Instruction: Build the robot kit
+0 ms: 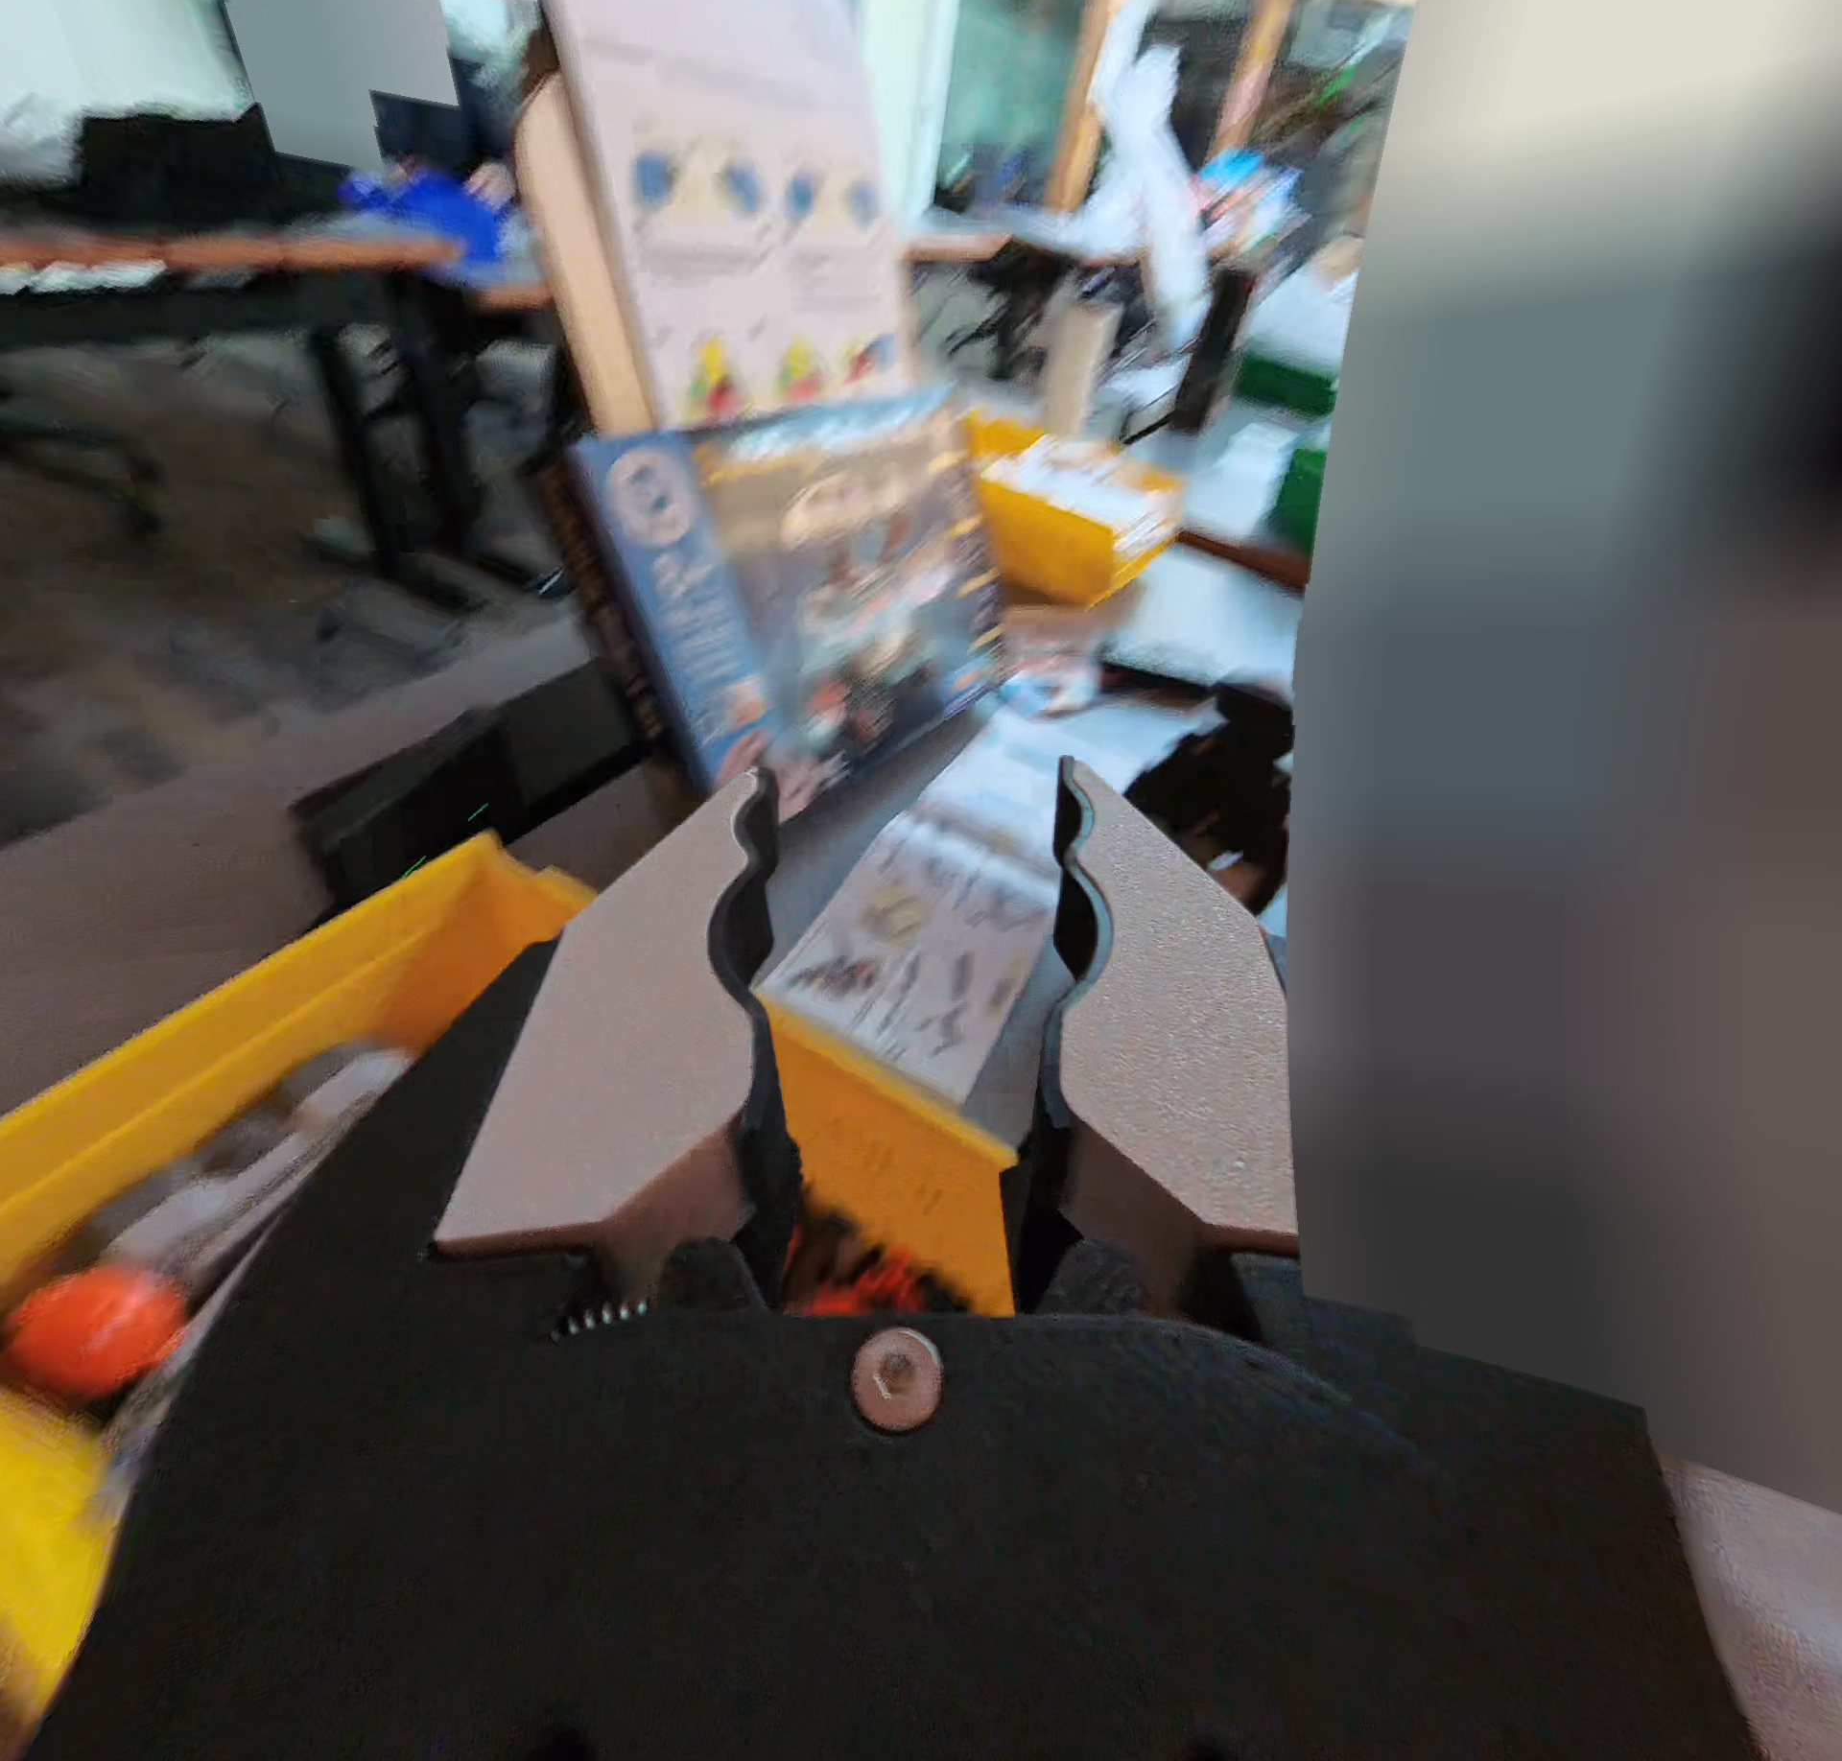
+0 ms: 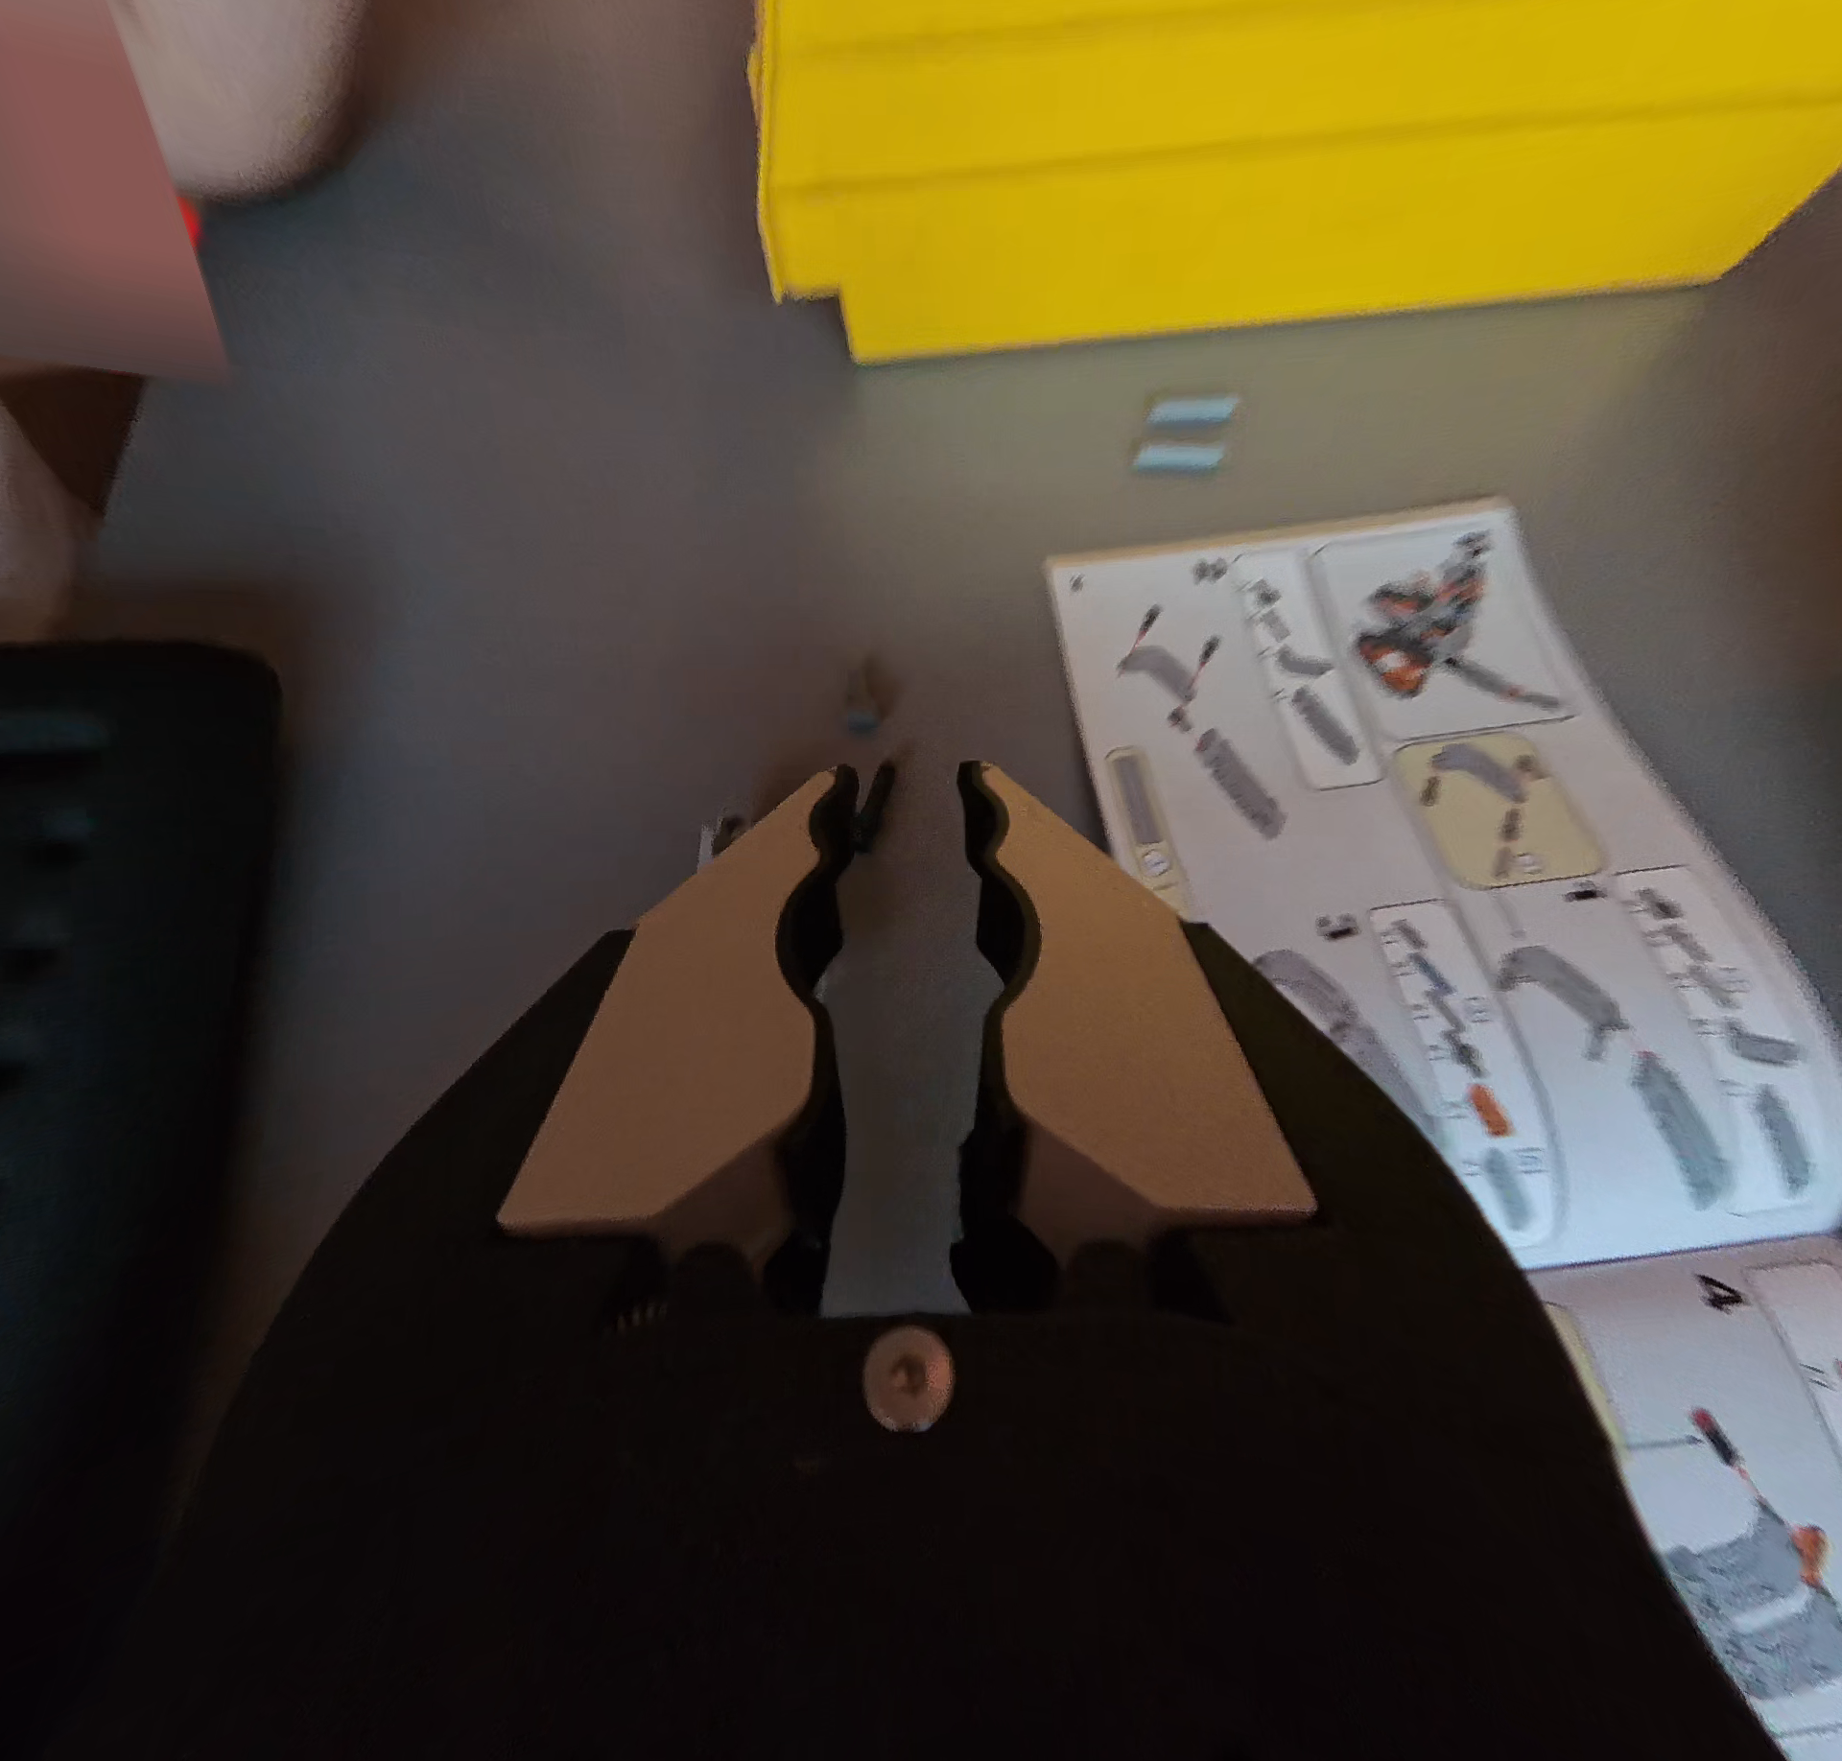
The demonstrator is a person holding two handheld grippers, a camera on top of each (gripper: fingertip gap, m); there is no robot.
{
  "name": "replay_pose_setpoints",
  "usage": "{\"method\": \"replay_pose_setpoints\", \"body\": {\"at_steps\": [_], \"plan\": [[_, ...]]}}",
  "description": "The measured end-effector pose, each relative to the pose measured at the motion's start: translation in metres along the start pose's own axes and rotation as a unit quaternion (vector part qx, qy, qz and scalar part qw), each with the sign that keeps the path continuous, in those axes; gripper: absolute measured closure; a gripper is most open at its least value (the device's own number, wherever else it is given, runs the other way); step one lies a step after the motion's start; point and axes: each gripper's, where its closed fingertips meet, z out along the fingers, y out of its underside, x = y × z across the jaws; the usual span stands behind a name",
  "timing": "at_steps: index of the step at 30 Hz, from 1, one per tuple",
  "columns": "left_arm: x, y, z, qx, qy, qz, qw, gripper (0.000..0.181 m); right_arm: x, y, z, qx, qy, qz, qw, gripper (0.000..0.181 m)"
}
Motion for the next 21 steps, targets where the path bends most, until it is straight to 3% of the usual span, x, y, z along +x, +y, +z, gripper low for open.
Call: {"method": "replay_pose_setpoints", "body": {"at_steps": [1, 4, 7, 10, 15, 21], "plan": [[-0.017, 0.013, -0.002, -0.038, -0.048, 0.007, 0.998, 0.128, 0.006, -0.012, -0.007, 0.037, 0.015, 0.001, 0.999, 0.161], [-0.065, 0.052, -0.013, -0.144, -0.167, 0.013, 0.975, 0.133, 0.022, -0.044, -0.031, 0.143, 0.067, 0.003, 0.987, 0.162], [-0.093, 0.083, -0.015, -0.204, -0.202, -0.026, 0.957, 0.136, 0.039, -0.055, -0.045, 0.193, 0.138, -0.017, 0.971, 0.163], [-0.113, 0.114, -0.005, -0.26, -0.214, -0.054, 0.94, 0.138, 0.052, -0.051, -0.048, 0.186, 0.187, -0.027, 0.964, 0.166], [-0.122, 0.167, 0.024, -0.355, -0.185, -0.071, 0.914, 0.149, 0.056, -0.042, -0.04, 0.176, 0.177, -0.006, 0.968, 0.168], [-0.163, 0.189, 0.031, -0.366, -0.263, -0.052, 0.891, 0.156, 0.058, -0.035, -0.033, 0.154, 0.179, -0.012, 0.972, 0.168]]}}
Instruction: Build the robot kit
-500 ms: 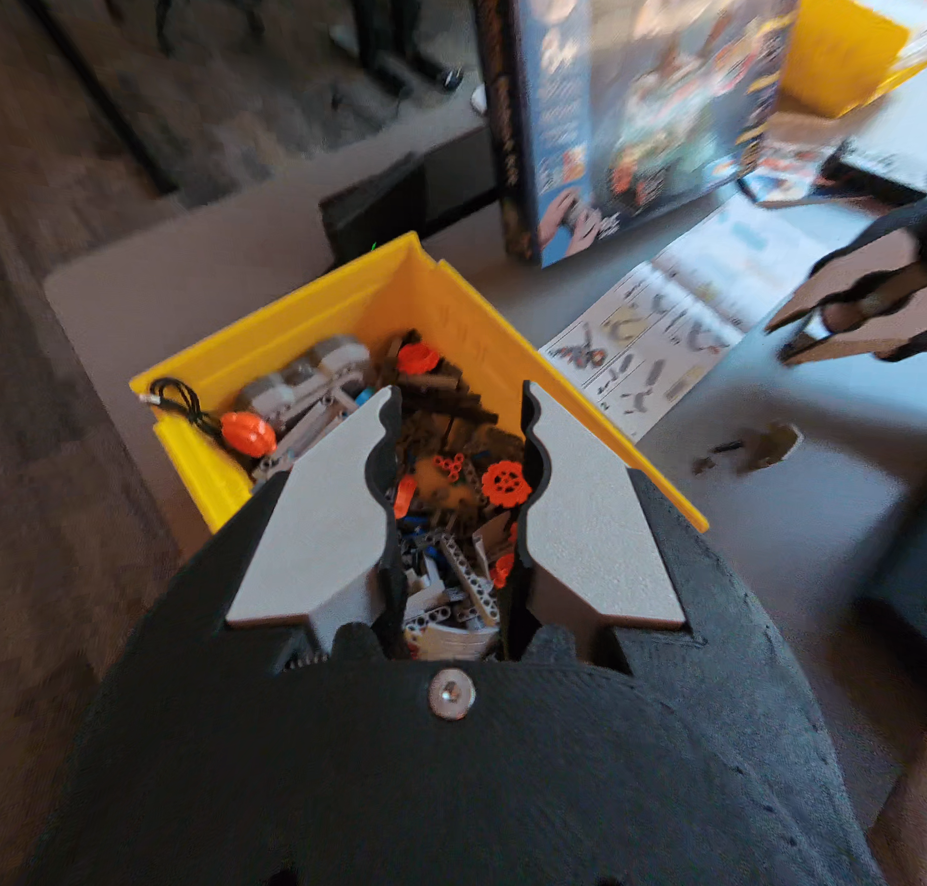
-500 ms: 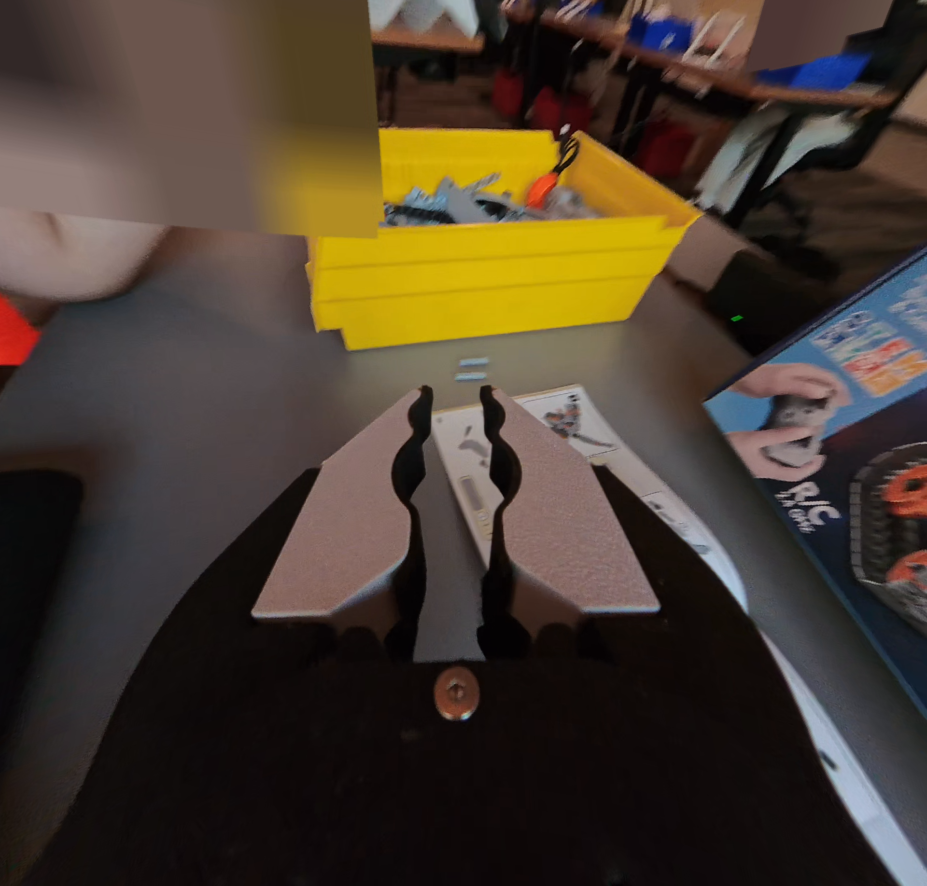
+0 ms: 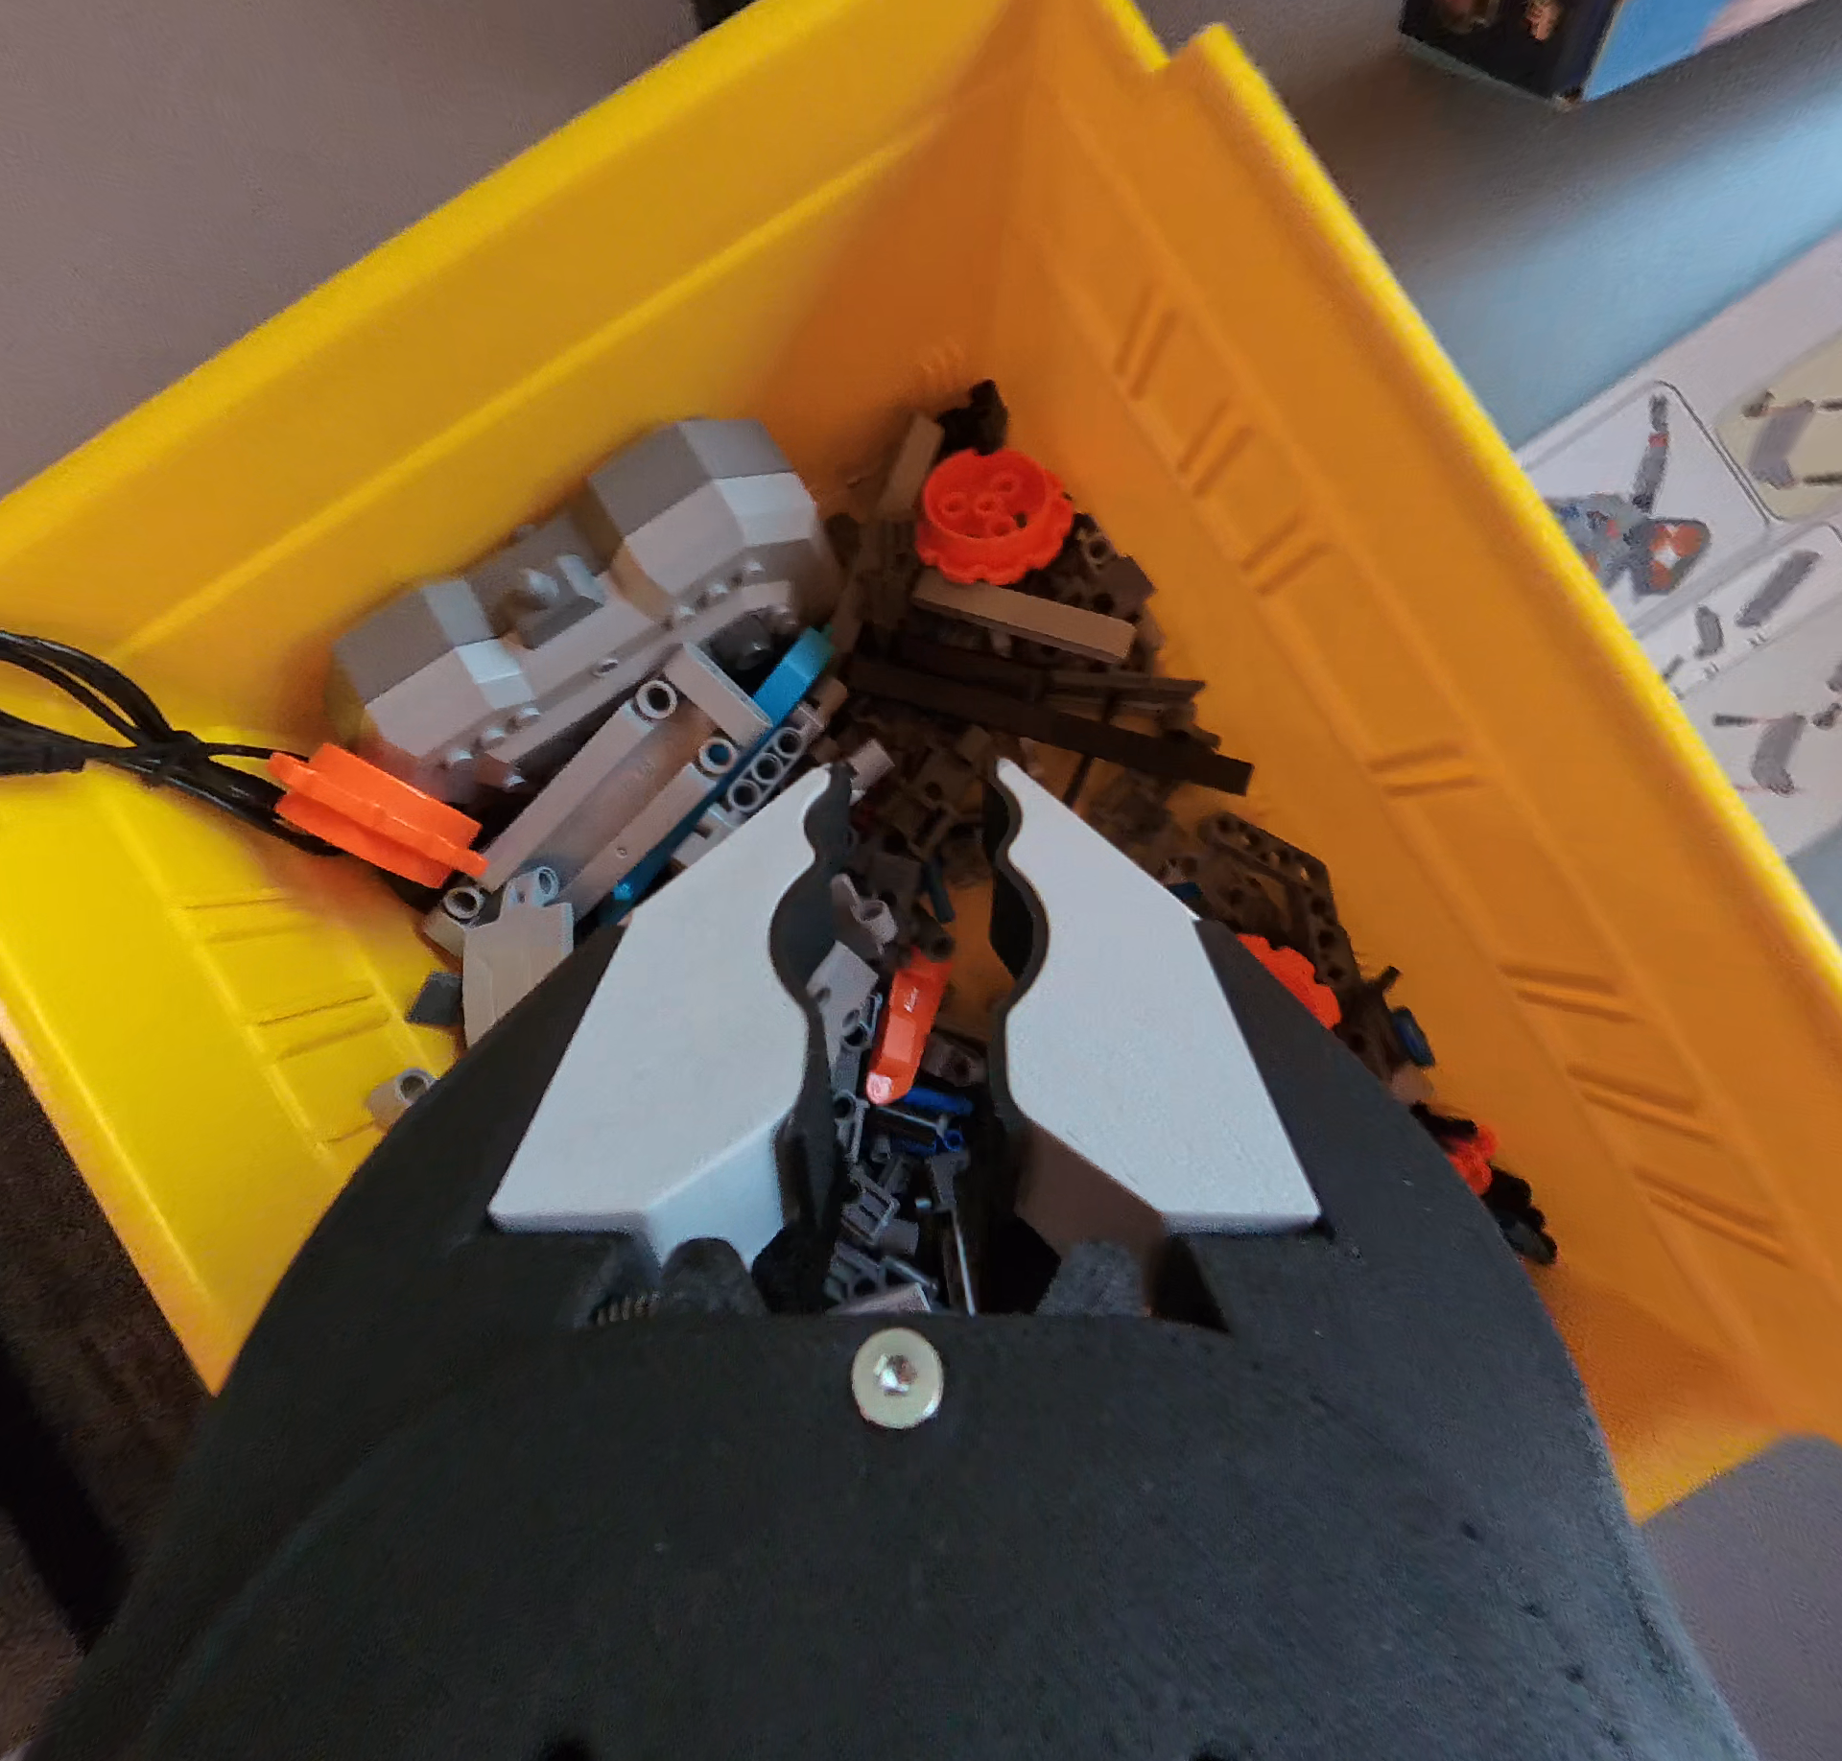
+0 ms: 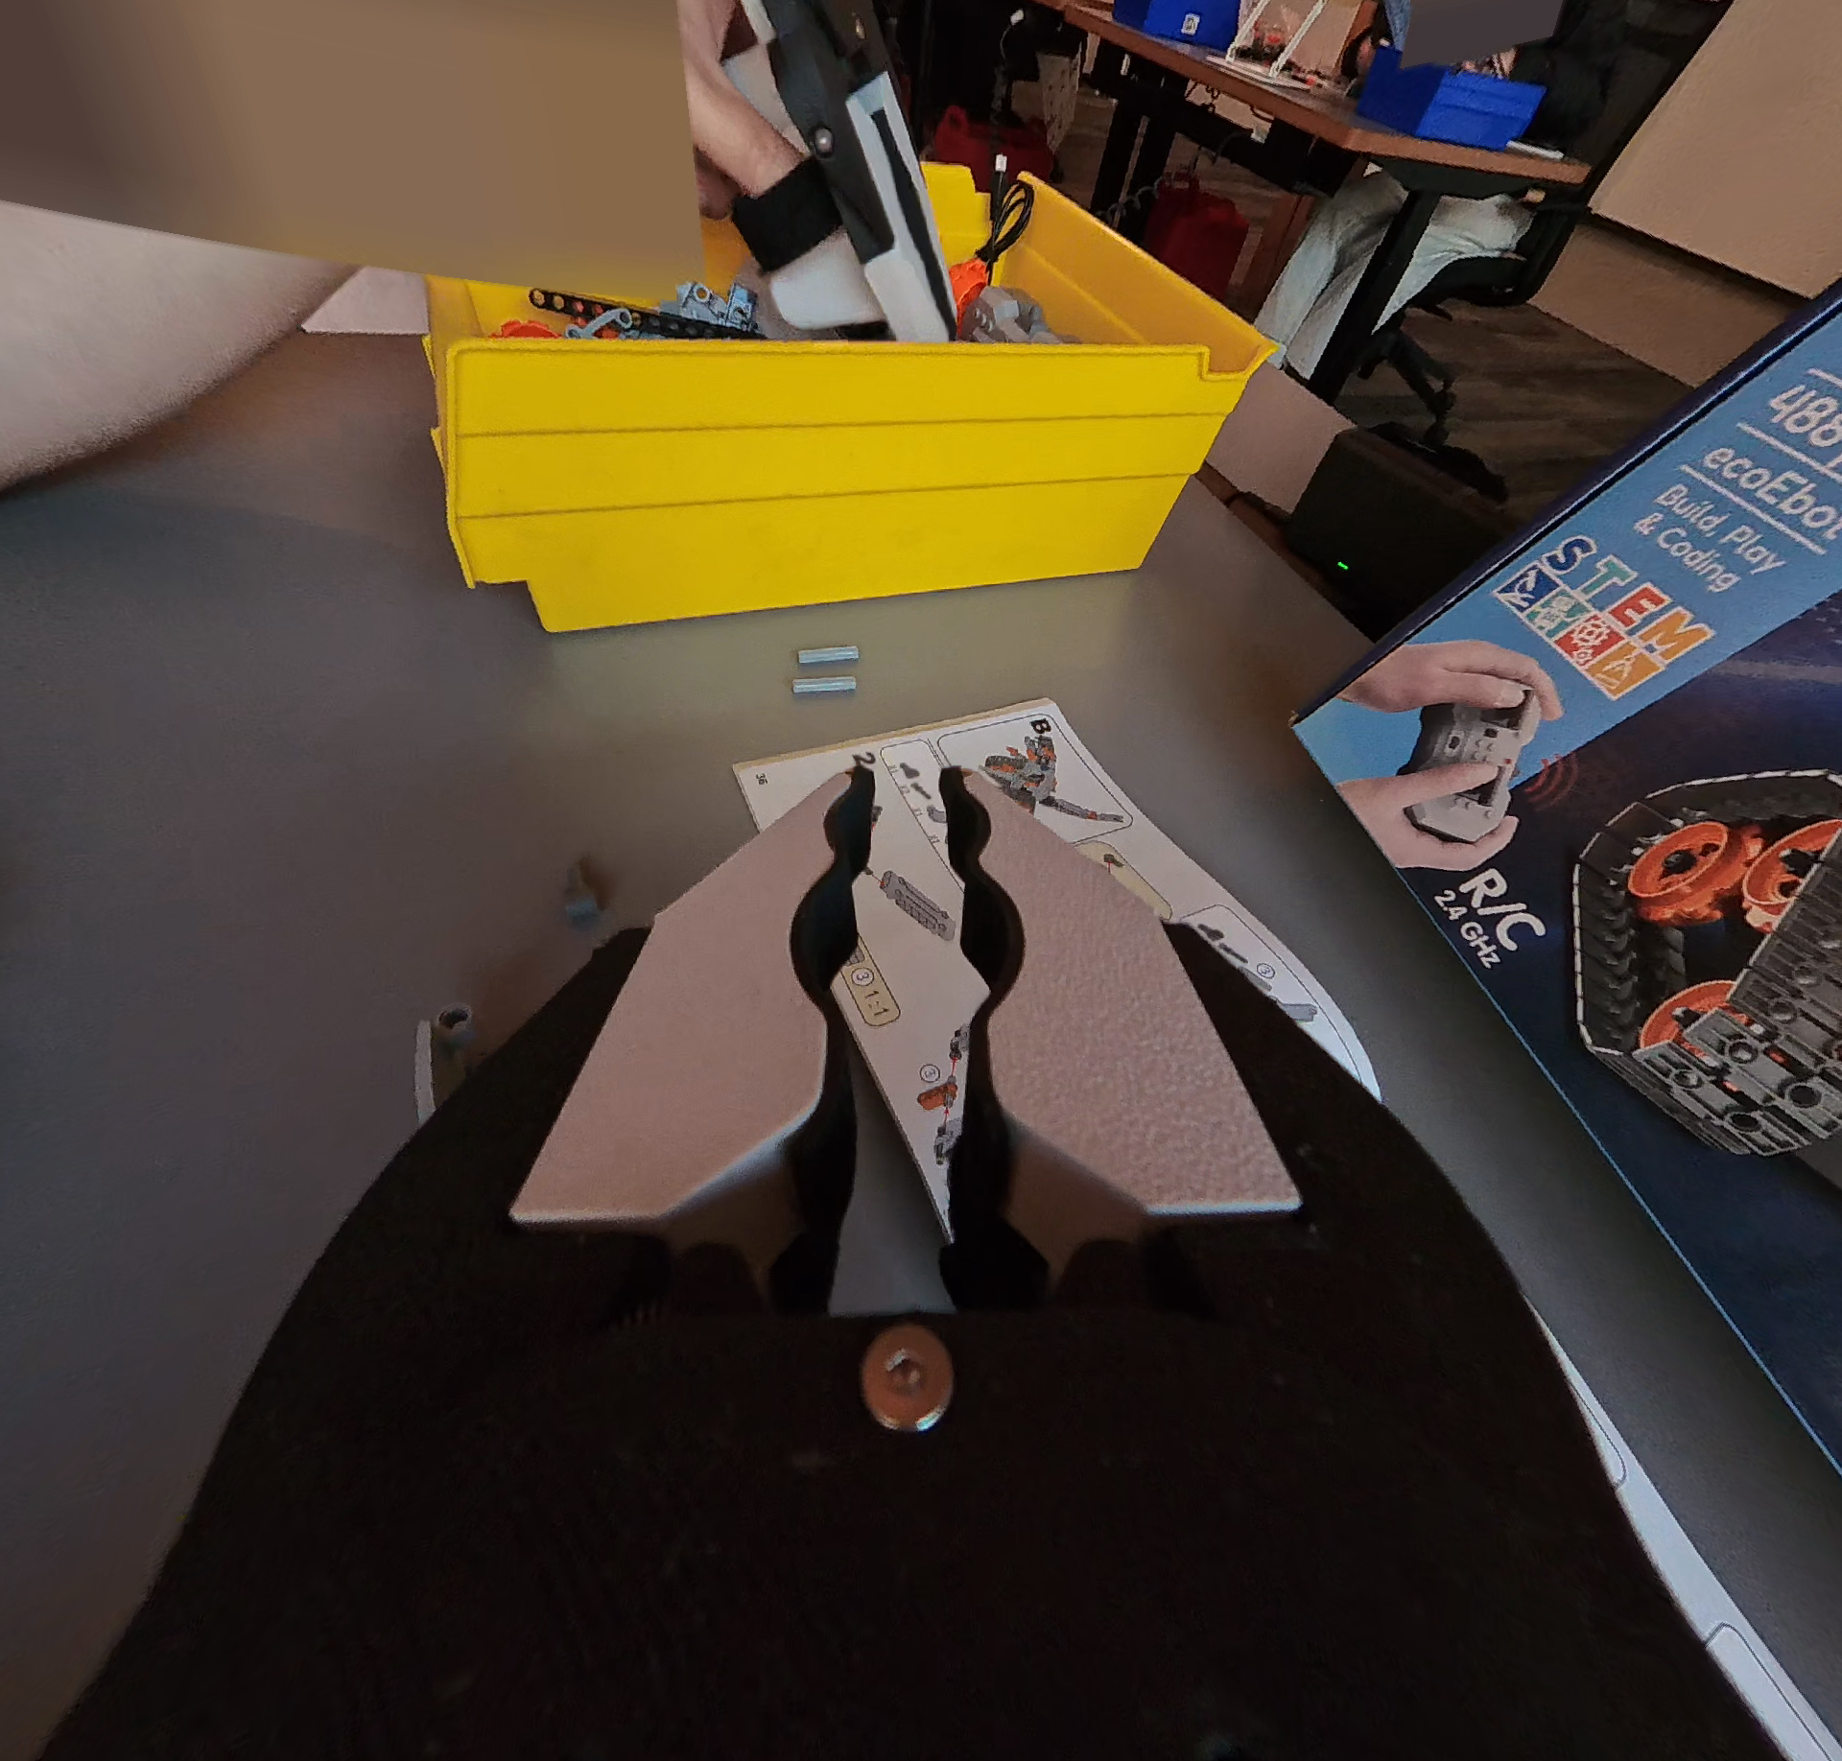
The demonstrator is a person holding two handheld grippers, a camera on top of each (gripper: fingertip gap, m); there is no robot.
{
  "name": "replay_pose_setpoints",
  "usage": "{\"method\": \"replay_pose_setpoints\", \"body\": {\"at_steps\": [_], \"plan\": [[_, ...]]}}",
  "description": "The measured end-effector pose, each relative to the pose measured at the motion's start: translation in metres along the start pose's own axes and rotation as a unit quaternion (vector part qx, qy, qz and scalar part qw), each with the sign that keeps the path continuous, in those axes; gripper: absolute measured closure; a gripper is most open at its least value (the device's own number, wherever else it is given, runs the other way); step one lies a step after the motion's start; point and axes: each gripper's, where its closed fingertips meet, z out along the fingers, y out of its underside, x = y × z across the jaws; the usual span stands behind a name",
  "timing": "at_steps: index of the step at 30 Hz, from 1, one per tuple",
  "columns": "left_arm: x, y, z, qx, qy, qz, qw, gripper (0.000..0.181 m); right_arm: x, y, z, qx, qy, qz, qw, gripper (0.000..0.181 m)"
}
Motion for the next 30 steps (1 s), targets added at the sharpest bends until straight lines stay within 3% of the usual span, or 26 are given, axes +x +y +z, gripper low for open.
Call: {"method": "replay_pose_setpoints", "body": {"at_steps": [4, 7, 10, 17, 22, 25, 30], "plan": [[0.007, 0.001, 0.003, 0.006, 0.047, -0.022, 0.999, 0.153, 0.0, 0.005, 0.001, -0.013, 0.001, -0.008, 1.0, 0.168], [0.021, 0.005, 0.0, -0.006, 0.084, 0.0, 0.996, 0.162, 0.001, 0.008, 0.002, -0.02, 0.0, -0.008, 1.0, 0.168], [0.011, 0.003, 0.007, -0.006, 0.035, 0.028, 0.999, 0.152, 0.001, 0.009, 0.002, -0.021, -0.001, -0.008, 1.0, 0.169], [0.009, -0.02, 0.027, 0.054, -0.012, 0.053, 0.997, 0.123, 0.001, 0.012, 0.001, -0.029, 0.0, -0.01, 1.0, 0.169], [0.018, -0.02, 0.044, 0.049, -0.006, 0.065, 0.997, 0.115, 0.0, 0.014, 0.001, -0.038, -0.002, -0.013, 0.999, 0.169], [0.022, -0.009, 0.051, 0.017, -0.008, 0.095, 0.995, 0.125, -0.001, 0.016, 0.002, -0.043, -0.003, -0.017, 0.999, 0.169], [0.021, 0.009, 0.047, -0.028, -0.005, 0.113, 0.993, 0.164, -0.002, 0.018, 0.003, -0.052, -0.005, -0.025, 0.998, 0.169]]}}
